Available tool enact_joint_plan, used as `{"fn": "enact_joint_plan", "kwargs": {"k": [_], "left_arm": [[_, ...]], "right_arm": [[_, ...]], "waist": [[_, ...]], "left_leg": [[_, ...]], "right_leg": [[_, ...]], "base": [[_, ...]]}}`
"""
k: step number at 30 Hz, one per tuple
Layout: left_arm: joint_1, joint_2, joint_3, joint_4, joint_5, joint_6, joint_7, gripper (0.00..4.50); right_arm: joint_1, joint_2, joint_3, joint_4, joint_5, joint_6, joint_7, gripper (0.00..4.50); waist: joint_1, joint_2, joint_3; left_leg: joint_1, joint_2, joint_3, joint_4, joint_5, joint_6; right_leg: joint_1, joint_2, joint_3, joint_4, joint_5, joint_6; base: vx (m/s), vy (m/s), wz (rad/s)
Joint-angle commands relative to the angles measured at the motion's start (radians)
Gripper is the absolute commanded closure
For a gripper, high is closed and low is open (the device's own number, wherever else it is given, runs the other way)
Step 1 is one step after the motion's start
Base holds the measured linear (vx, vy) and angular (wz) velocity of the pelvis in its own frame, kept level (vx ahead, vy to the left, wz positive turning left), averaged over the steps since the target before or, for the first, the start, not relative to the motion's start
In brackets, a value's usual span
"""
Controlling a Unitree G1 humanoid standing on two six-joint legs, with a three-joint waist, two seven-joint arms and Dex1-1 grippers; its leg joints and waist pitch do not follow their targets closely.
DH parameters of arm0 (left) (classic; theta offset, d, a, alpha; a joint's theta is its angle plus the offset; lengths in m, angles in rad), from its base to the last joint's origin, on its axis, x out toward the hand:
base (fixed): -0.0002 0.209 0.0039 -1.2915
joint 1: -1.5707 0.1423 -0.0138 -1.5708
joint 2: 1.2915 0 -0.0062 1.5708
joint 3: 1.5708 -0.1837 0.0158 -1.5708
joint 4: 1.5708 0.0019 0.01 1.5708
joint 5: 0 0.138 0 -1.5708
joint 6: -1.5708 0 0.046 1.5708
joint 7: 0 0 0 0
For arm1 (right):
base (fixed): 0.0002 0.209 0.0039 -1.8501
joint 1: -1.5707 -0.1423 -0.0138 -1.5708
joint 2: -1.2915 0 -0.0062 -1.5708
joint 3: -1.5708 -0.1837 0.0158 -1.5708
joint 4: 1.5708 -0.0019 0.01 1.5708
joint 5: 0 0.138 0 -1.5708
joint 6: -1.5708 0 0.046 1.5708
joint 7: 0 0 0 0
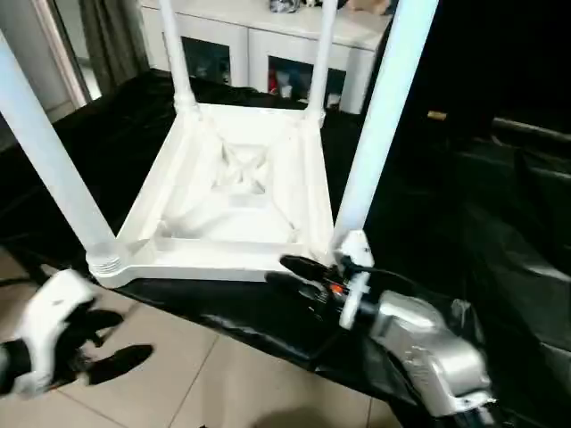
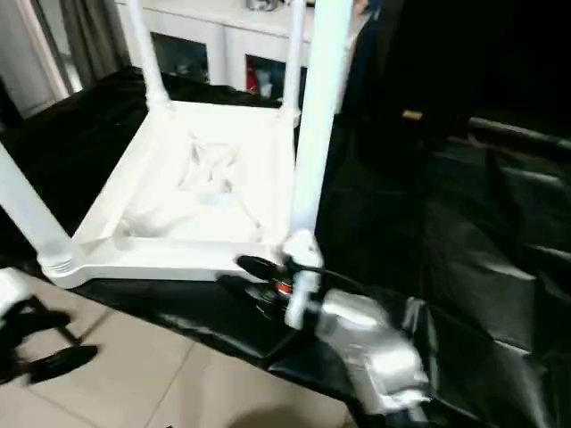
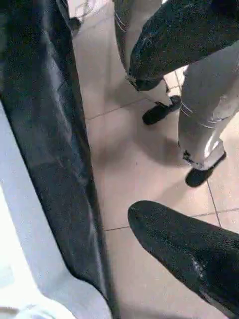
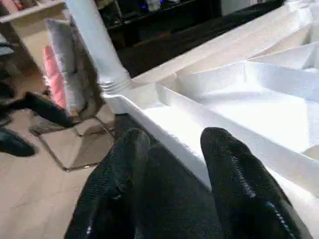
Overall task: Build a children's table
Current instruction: Rotate leg to tighten, then rotate table base
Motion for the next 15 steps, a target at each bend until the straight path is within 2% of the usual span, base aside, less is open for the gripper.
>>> {"fn": "enact_joint_plan", "kwargs": {"k": [1, 2, 3, 4, 5, 6, 7, 8, 9, 11, 12, 13, 15], "left_arm": [[0.012, -0.008, 0.031, 0.016, -0.014, -0.027, -0.004, 0.0], [0.051, -0.019, 0.086, 0.071, -0.024, -0.089, -0.001, 0.0], [0.051, -0.019, 0.086, 0.071, -0.024, -0.089, -0.001, 0.0], [0.053, -0.019, 0.088, 0.074, -0.024, -0.092, -0.001, 0.0], [0.063, -0.02, 0.103, 0.09, -0.026, -0.113, -0.001, 0.0], [0.063, -0.035, 0.14, 0.113, -0.046, -0.14, -0.003, 0.0], [0.063, -0.035, 0.14, 0.113, -0.046, -0.14, -0.003, 0.0], [0.06, -0.042, 0.152, 0.12, -0.057, -0.154, -0.003, 0.0], [0.055, -0.049, 0.158, 0.124, -0.064, -0.164, -0.002, 0.0], [0.045, -0.063, 0.165, 0.124, -0.078, -0.182, 0.0, 0.0], [0.04, -0.067, 0.163, 0.123, -0.081, -0.192, 0.002, 0.0], [0.035, -0.071, 0.161, 0.121, -0.085, -0.204, 0.005, 0.0], [-0.012, -0.1, 0.154, 0.116, -0.111, -0.238, 0.037, 0.0]], "right_arm": [[-0.022, 0.005, -0.038, 0.033, -0.029, -0.033, -0.047, 2.97], [-0.068, 0.021, -0.083, 0.12, -0.066, -0.08, -0.14, 3.05], [-0.068, 0.021, -0.083, 0.12, -0.066, -0.08, -0.14, 3.05], [-0.071, 0.021, -0.085, 0.125, -0.068, -0.083, -0.144, 3.31], [-0.085, 0.023, -0.098, 0.153, -0.078, -0.099, -0.171, 3.31], [-0.139, 0.015, -0.141, 0.248, -0.102, -0.136, -0.257, 3.39], [-0.139, 0.015, -0.141, 0.248, -0.102, -0.136, -0.257, 3.44], [-0.166, 0.012, -0.162, 0.297, -0.111, -0.156, -0.296, 3.52], [-0.19, 0.009, -0.181, 0.337, -0.113, -0.17, -0.326, 3.76], [-0.245, -0.002, -0.215, 0.433, -0.117, -0.211, -0.385, 3.82], [-0.256, -0.004, -0.22, 0.454, -0.118, -0.219, -0.391, 3.93], [-0.27, -0.005, -0.226, 0.479, -0.119, -0.229, -0.397, 4.06], [-0.313, -0.008, -0.232, 0.56, -0.131, -0.272, -0.401, 4.16]], "waist": [[-0.003, 0.025, -0.034], [-0.001, 0.024, -0.035], [-0.01, 0.024, -0.03], [-0.007, 0.025, -0.033], [-0.006, 0.027, -0.034], [-0.007, 0.026, -0.03], [-0.01, 0.026, -0.031], [-0.005, 0.028, -0.032], [-0.007, 0.026, -0.029], [-0.004, 0.028, -0.027], [-0.005, 0.027, -0.028], [-0.004, 0.027, -0.029], [-0.004, 0.024, -0.033]], "left_leg": [[0.02, 0.026, -0.022, -0.089, -0.459, -0.051], [0.02, 0.026, -0.023, -0.087, -0.454, -0.049], [0.014, 0.022, -0.025, -0.091, -0.466, -0.049], [0.018, 0.022, -0.025, -0.089, -0.472, -0.051], [0.024, 0.024, -0.026, -0.088, -0.481, -0.052], [0.027, 0.024, -0.027, -0.087, -0.501, -0.055], [0.026, 0.022, -0.028, -0.088, -0.505, -0.059], [0.034, 0.024, -0.027, -0.086, -0.515, -0.063], [0.037, 0.021, -0.026, -0.084, -0.535, -0.064], [0.04, 0.021, -0.027, -0.084, -0.556, -0.065], [0.041, 0.02, -0.028, -0.083, -0.565, -0.065], [0.042, 0.02, -0.028, -0.082, -0.564, -0.063], [0.038, 0.02, -0.029, -0.082, -0.546, -0.059]], "right_leg": [[0.013, -0.041, 0.042, -0.072, -0.367, -0.144], [0.013, -0.044, 0.042, -0.073, -0.374, -0.141], [0.016, -0.042, 0.04, -0.076, -0.409, -0.135], [0.016, -0.043, 0.041, -0.077, -0.424, -0.126], [0.012, -0.042, 0.042, -0.079, -0.428, -0.121], [0.006, -0.043, 0.042, -0.082, -0.441, -0.124], [0.008, -0.04, 0.041, -0.081, -0.444, -0.125], [0.004, -0.039, 0.041, -0.082, -0.44, -0.123], [0.0, -0.036, 0.041, -0.085, -0.447, -0.123], [-0.002, -0.036, 0.041, -0.088, -0.462, -0.119], [0.002, -0.034, 0.039, -0.089, -0.468, -0.111], [0.0, -0.035, 0.04, -0.088, -0.463, -0.111], [0.007, -0.035, 0.038, -0.083, -0.438, -0.121]], "base": [[0.0, 0.0, 0.0], [0.0, 0.0, 0.0], [0.0, 0.0, 0.0], [0.0, 0.0, 0.0], [0.0, 0.0, 0.0], [0.0, 0.0, 0.0], [0.0, 0.0, 0.0], [0.0, 0.0, 0.0], [0.0, 0.0, 0.0], [0.0, 0.0, 0.0], [0.0, 0.0, 0.0], [0.0, 0.0, 0.0], [0.0, 0.0, 0.0]]}}
